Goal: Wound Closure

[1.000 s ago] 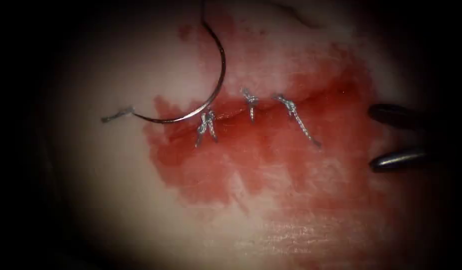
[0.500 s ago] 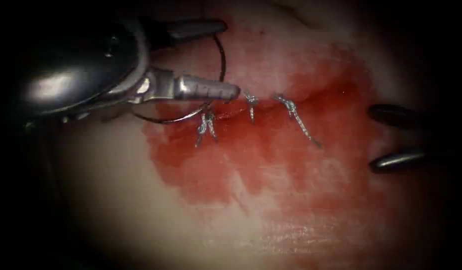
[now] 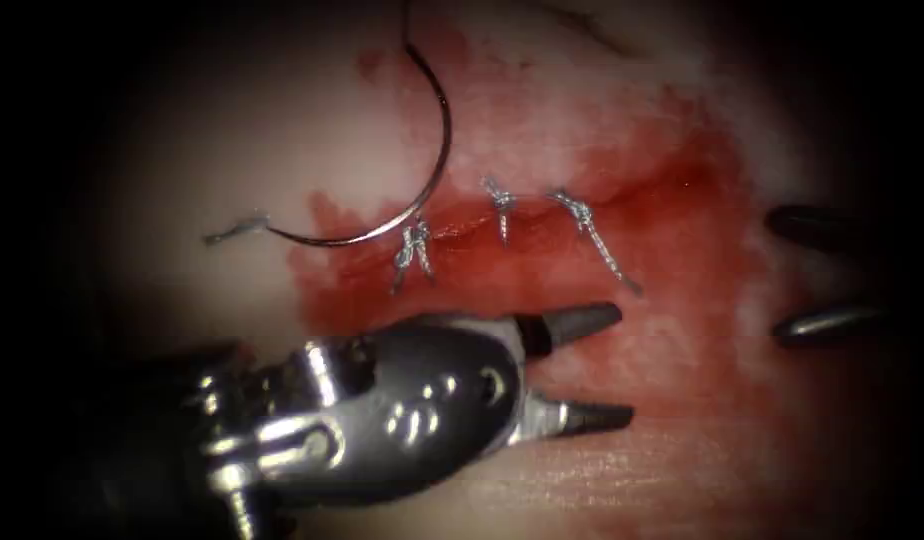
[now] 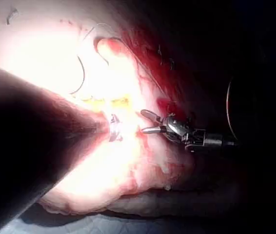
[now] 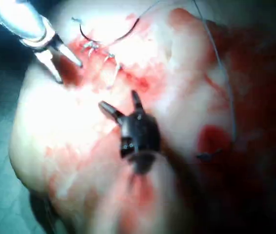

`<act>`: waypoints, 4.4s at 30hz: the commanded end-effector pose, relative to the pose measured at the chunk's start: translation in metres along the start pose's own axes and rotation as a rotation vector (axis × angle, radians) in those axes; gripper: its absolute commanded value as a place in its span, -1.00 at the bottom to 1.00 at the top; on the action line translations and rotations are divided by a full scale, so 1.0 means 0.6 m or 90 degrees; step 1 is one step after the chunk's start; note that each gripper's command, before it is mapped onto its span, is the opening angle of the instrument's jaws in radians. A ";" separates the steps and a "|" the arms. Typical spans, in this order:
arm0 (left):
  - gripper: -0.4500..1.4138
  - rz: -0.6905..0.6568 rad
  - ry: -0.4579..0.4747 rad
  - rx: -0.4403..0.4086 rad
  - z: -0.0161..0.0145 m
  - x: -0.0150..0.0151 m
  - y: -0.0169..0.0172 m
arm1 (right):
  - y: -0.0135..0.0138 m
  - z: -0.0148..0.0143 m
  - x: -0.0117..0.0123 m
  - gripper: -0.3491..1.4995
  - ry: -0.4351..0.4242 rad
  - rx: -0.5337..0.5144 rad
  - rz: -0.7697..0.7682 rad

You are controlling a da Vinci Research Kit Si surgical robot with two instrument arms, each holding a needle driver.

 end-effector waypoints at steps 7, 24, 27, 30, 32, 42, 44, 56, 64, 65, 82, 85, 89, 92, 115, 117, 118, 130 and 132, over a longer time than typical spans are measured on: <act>-0.13 -0.001 -0.039 0.058 0.0070 -0.0011 0.0002 | -0.0001 0.0015 -0.0005 0.73 -0.003 -0.005 -0.009; -0.27 -0.001 -0.041 0.125 0.0142 -0.0069 -0.0049 | -0.0016 0.0039 -0.0017 0.73 -0.015 -0.008 -0.013; -0.78 0.006 -0.033 0.112 0.0140 -0.0071 -0.0050 | -0.0015 0.0039 -0.0017 0.73 -0.015 -0.008 -0.014; -0.89 0.003 0.001 0.094 0.0131 -0.0061 -0.0047 | -0.0015 0.0040 -0.0019 0.73 -0.015 -0.008 -0.014; -0.89 0.007 0.024 0.101 0.0119 -0.0040 -0.0046 | -0.0014 0.0041 -0.0022 0.73 -0.017 -0.008 -0.015; -0.89 0.008 0.048 0.077 0.0096 -0.0042 -0.0067 | -0.0019 0.0053 -0.0027 0.73 -0.024 -0.003 -0.024; -0.89 0.007 0.057 0.078 0.0085 -0.0042 -0.0076 | -0.0017 0.0064 -0.0028 0.73 -0.021 0.007 -0.062; -0.89 -0.002 0.082 0.070 0.0038 -0.0043 -0.0113 | -0.0037 0.0150 -0.0011 0.69 0.058 0.083 -0.204; -0.89 -0.006 0.081 0.071 0.0040 -0.0042 -0.0110 | -0.0041 0.0193 -0.0015 0.67 0.046 0.057 -0.258; -0.89 -0.006 0.081 0.071 0.0039 -0.0042 -0.0109 | -0.0041 0.0198 -0.0018 0.67 0.043 0.054 -0.259; -0.89 -0.011 0.088 0.059 0.0025 -0.0022 -0.0097 | -0.0054 0.0273 -0.0041 0.69 0.008 0.034 -0.268; -0.89 -0.010 0.088 0.058 0.0023 -0.0022 -0.0098 | -0.0060 0.0277 -0.0029 0.69 0.017 0.030 -0.264; -0.89 -0.010 0.089 0.058 0.0024 -0.0023 -0.0099 | -0.0064 0.0279 -0.0017 0.69 0.026 0.026 -0.264; -0.89 -0.014 0.089 0.058 0.0023 -0.0024 -0.0099 | -0.0059 0.0283 -0.0029 0.69 0.025 0.023 -0.268; -0.89 -0.018 0.099 0.051 0.0023 -0.0017 -0.0093 | -0.0075 0.0296 -0.0024 -0.58 0.039 0.041 -0.283; -0.89 -0.018 0.099 0.051 0.0022 -0.0016 -0.0093 | -0.0071 0.0292 -0.0023 -1.00 0.040 0.042 -0.283; -0.89 -0.018 0.099 0.051 0.0021 -0.0016 -0.0094 | -0.0069 0.0290 -0.0024 -1.00 0.040 0.043 -0.287; -0.89 -0.018 0.103 0.046 0.0010 -0.0018 -0.0101 | -0.0056 0.0272 -0.0024 -0.60 0.052 0.052 -0.307; -0.89 -0.019 0.112 0.044 -0.0012 -0.0022 -0.0114 | -0.0053 0.0260 -0.0009 0.80 0.059 0.024 -0.301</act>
